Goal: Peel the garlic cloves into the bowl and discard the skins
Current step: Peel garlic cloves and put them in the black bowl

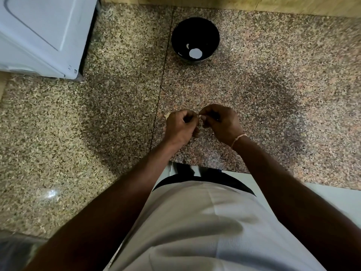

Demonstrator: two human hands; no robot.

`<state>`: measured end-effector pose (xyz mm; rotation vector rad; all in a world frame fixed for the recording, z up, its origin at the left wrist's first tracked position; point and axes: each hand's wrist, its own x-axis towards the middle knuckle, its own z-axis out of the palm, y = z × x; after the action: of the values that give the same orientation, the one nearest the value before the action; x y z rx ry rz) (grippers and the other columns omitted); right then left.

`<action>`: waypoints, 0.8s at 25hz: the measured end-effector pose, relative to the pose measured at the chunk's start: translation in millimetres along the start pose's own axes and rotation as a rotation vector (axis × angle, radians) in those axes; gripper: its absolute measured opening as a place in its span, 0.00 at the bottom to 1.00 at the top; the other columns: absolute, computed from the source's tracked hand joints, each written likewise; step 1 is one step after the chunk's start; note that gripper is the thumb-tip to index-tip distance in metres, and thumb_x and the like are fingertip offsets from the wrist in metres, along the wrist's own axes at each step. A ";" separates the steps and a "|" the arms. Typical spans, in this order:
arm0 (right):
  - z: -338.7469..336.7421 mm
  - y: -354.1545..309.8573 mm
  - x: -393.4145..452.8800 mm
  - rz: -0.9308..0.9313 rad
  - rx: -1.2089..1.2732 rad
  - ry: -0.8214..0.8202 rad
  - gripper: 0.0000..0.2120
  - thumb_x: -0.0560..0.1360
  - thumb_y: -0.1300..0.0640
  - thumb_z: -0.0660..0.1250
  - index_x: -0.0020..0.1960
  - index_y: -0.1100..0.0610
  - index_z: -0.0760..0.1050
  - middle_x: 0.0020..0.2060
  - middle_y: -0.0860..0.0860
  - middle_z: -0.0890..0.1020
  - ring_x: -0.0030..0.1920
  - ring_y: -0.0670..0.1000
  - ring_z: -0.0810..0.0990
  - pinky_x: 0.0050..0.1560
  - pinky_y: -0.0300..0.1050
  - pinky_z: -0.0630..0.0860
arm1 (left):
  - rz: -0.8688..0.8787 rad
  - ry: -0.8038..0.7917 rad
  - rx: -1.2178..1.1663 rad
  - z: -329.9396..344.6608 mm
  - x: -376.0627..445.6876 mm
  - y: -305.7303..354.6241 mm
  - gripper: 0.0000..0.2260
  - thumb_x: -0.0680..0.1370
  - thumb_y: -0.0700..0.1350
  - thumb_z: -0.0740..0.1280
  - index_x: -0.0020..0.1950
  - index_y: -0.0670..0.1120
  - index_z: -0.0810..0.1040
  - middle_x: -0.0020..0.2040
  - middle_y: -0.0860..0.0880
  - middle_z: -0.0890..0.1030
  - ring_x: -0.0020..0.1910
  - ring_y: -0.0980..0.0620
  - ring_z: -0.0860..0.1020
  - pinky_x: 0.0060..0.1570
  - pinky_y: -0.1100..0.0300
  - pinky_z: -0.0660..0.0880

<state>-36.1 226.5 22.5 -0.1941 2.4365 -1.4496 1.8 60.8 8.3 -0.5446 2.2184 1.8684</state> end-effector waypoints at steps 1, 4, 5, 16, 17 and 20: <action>0.5 -0.5 -0.6 0.013 0.027 0.010 0.06 0.78 0.64 0.73 0.54 0.60 0.83 0.40 0.50 0.86 0.38 0.49 0.86 0.43 0.46 0.85 | -0.002 -0.001 -0.012 0.5 0.3 0.4 0.04 0.82 0.39 0.71 0.47 0.46 0.83 0.36 0.48 0.86 0.29 0.50 0.84 0.29 0.58 0.82; 2.2 -1.7 -1.7 0.052 0.132 0.038 0.06 0.78 0.65 0.73 0.54 0.62 0.83 0.42 0.54 0.87 0.41 0.50 0.87 0.45 0.46 0.86 | 0.002 0.001 -0.016 2.7 0.4 3.1 0.05 0.82 0.40 0.71 0.47 0.46 0.82 0.35 0.49 0.86 0.28 0.50 0.84 0.28 0.58 0.81; 3.0 -2.3 -2.6 0.058 0.159 0.043 0.05 0.78 0.65 0.73 0.54 0.63 0.83 0.42 0.55 0.87 0.41 0.49 0.87 0.46 0.45 0.86 | 0.003 0.004 -0.025 3.1 -0.2 4.0 0.05 0.82 0.40 0.70 0.47 0.46 0.82 0.34 0.49 0.85 0.28 0.50 0.83 0.28 0.58 0.81; 4.6 -3.8 -18.3 0.081 0.310 0.103 0.08 0.78 0.65 0.73 0.56 0.64 0.84 0.45 0.55 0.88 0.46 0.50 0.88 0.49 0.46 0.85 | 0.010 -0.038 -0.132 7.6 -9.2 8.6 0.06 0.83 0.41 0.69 0.51 0.40 0.83 0.42 0.40 0.87 0.34 0.47 0.84 0.32 0.56 0.82; 5.2 -2.9 -19.4 0.085 0.324 0.108 0.08 0.78 0.65 0.73 0.57 0.64 0.84 0.45 0.55 0.88 0.46 0.51 0.88 0.49 0.47 0.85 | 0.012 -0.049 -0.139 7.3 -10.5 8.7 0.06 0.83 0.42 0.69 0.51 0.41 0.83 0.41 0.42 0.87 0.33 0.47 0.84 0.32 0.56 0.82; 7.8 0.7 -21.5 0.125 0.417 0.138 0.07 0.80 0.65 0.71 0.56 0.63 0.84 0.44 0.55 0.88 0.45 0.52 0.88 0.48 0.47 0.85 | -0.005 -0.053 -0.193 8.3 -14.0 9.6 0.06 0.83 0.42 0.69 0.49 0.42 0.82 0.38 0.45 0.86 0.32 0.50 0.83 0.31 0.57 0.81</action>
<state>-13.1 226.1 22.3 0.1510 2.1348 -1.9203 10.1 72.5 20.7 -0.5240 2.0143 2.0829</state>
